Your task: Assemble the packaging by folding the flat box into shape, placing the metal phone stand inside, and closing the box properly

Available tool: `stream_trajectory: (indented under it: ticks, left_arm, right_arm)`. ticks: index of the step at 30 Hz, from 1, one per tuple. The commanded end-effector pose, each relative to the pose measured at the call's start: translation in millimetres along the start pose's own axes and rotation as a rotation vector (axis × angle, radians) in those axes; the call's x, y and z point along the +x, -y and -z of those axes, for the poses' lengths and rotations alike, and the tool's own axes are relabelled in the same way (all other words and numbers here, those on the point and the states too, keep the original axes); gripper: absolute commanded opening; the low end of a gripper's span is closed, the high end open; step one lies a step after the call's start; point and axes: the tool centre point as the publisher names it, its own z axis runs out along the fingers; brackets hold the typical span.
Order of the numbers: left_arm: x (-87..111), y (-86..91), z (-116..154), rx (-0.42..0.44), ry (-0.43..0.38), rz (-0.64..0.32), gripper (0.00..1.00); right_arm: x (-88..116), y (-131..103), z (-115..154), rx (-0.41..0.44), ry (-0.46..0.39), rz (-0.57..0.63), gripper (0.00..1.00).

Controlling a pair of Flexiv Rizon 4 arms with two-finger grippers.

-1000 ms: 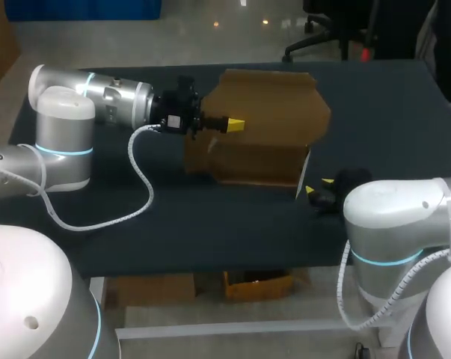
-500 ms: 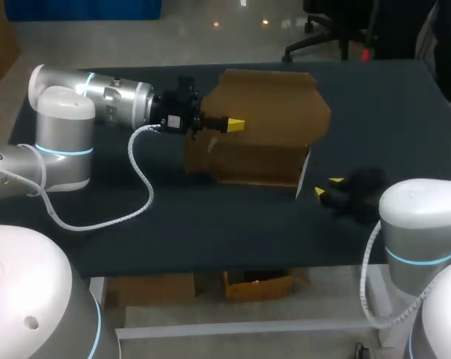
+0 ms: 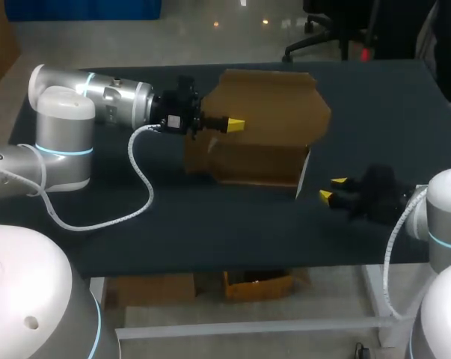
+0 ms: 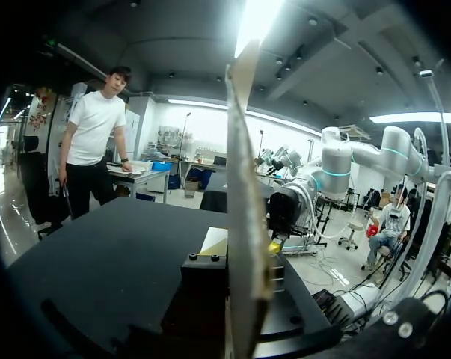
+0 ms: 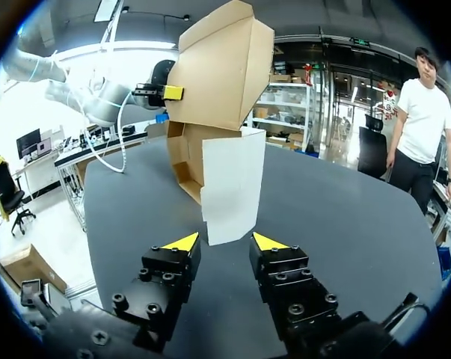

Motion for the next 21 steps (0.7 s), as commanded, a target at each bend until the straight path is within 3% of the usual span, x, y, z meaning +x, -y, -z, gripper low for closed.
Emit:
stream_trajectory:
  ticks: [1,21]
  left_arm:
    - [-0.9,-1.9,-1,0.0,-0.002,0.0,0.0]
    - [-0.9,-1.9,-1,0.0,-0.002,0.0,0.0]
  right_arm:
    - [-5,4,-1,-0.02,-0.364,0.011,0.4]
    - [-15,-9,-34,0.029,-0.385,0.057,0.4]
